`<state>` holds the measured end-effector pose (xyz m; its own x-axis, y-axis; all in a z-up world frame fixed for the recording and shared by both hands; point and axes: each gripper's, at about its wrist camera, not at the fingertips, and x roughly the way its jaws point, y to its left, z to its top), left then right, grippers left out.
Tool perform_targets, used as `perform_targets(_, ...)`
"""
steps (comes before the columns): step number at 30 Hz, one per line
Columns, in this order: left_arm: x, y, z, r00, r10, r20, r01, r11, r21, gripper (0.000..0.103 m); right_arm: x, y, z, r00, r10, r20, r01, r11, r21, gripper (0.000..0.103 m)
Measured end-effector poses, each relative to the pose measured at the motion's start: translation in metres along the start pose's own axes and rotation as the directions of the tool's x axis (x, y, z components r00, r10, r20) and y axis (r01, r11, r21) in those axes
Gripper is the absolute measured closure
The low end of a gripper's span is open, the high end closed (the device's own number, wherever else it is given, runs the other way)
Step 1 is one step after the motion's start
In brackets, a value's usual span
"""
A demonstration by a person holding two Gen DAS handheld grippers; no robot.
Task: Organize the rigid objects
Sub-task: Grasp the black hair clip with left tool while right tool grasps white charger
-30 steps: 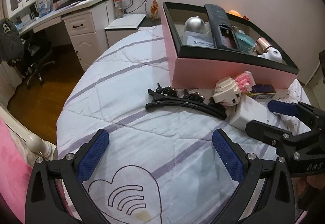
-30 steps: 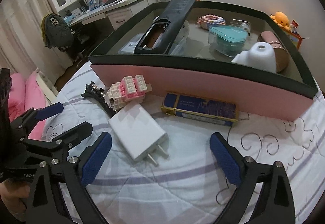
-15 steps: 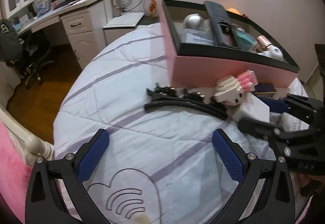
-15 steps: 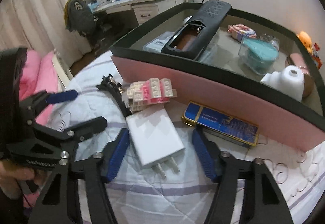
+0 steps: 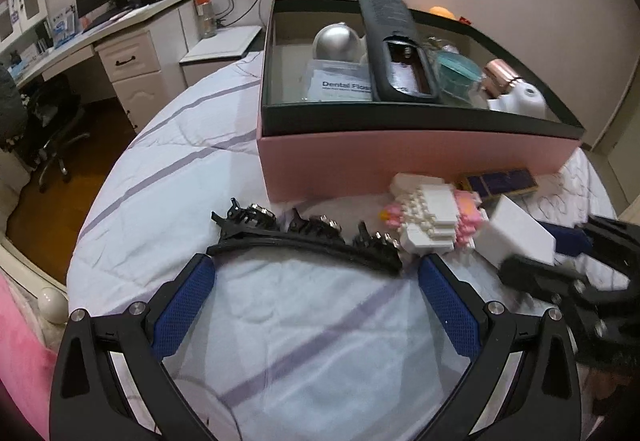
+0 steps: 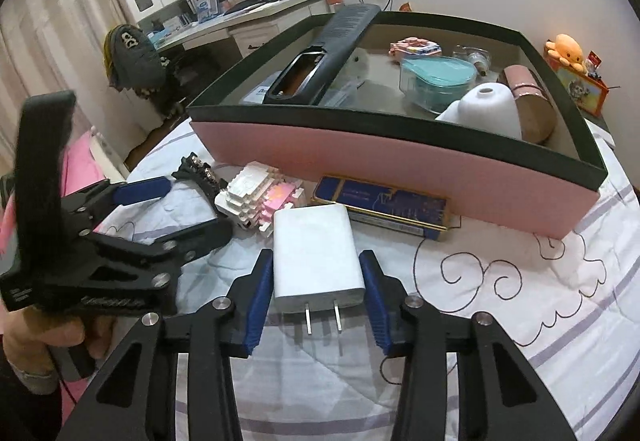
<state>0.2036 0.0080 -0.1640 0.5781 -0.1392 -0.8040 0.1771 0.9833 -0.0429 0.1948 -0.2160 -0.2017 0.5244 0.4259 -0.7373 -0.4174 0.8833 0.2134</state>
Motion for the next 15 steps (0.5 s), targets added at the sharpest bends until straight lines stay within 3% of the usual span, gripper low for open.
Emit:
perform_targets(7, -0.003, 0.005, -0.002, 0.999, -0.044, 0.013, 0.044, 0.999, -0.006, 0.009, -0.006, -0.003, -0.004, 1.0, 0.012, 0.011, -0.012, 1.0, 0.014, 0.06)
perform_targets(10, -0.006, 0.005, -0.002, 0.998, -0.066, 0.022, 0.066, 0.998, 0.011, 0.025, -0.009, -0.005, -0.006, 1.0, 0.014, 0.013, -0.014, 1.0, 0.02, 0.06)
perform_targets(12, -0.008, 0.007, -0.004, 0.996, -0.086, 0.027, 0.086, 0.996, 0.012, 0.046, -0.01, -0.003, -0.007, 1.0, 0.014, 0.014, -0.014, 1.0, 0.02, 0.061)
perform_targets(15, -0.009, 0.012, -0.003, 0.995, -0.1, 0.02, 0.099, 0.995, 0.025, 0.045, -0.013, -0.001, -0.008, 1.0, 0.012, 0.016, -0.012, 1.0, 0.019, 0.061)
